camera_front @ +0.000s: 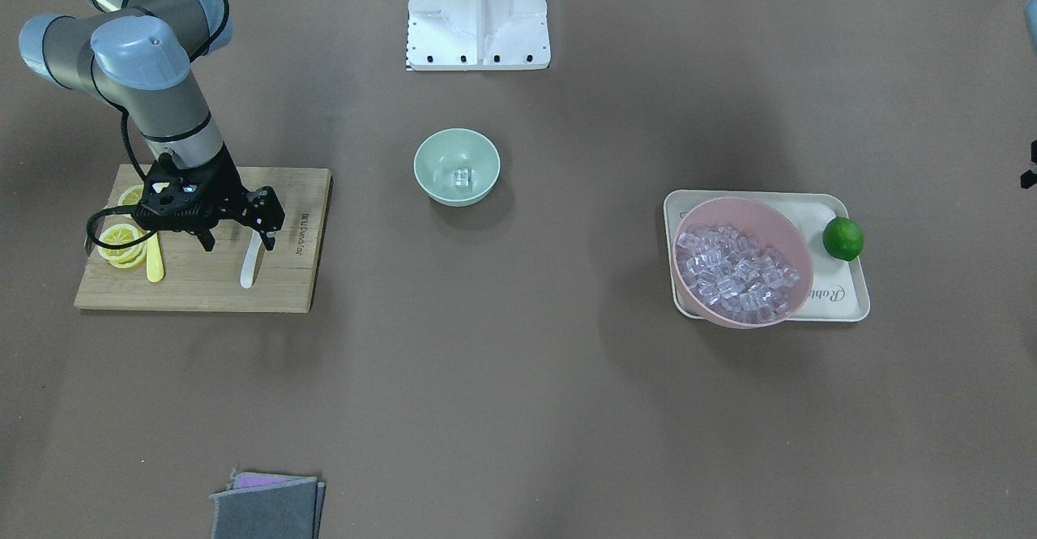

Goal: Put spoon and ice into bowl

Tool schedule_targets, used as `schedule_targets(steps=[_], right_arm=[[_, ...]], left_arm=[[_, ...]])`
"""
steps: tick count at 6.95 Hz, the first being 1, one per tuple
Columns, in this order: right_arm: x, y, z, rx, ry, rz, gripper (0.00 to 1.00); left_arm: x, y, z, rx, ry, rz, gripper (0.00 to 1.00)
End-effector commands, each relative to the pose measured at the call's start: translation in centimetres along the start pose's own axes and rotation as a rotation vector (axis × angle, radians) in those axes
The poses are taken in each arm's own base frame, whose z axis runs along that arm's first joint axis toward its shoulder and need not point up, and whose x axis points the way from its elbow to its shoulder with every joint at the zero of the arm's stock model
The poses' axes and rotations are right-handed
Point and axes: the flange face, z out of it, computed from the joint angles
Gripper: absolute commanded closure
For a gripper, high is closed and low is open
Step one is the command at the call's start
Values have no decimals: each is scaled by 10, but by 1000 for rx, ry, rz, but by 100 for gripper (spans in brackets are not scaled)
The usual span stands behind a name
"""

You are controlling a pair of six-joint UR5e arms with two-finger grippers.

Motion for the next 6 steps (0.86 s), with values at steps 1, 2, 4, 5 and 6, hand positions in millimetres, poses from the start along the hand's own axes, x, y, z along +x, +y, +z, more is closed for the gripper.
schedule_targets(steps=[1, 2, 4, 5, 6], right_arm=[[7, 8, 13, 5, 35, -4, 36], [5, 12, 17, 2, 39, 21, 48], [-3, 20, 20, 5, 37, 26, 50], [-5, 20, 19, 5, 35, 31, 54], [-6, 21, 20, 3, 34, 29, 54]], left_arm=[[-2, 6, 0, 0, 0, -4, 1], [-3, 6, -2, 3, -3, -7, 1], [-4, 6, -2, 2, -6, -9, 1], [-4, 6, -2, 2, -6, -9, 1], [-4, 6, -2, 3, -7, -10, 1]])
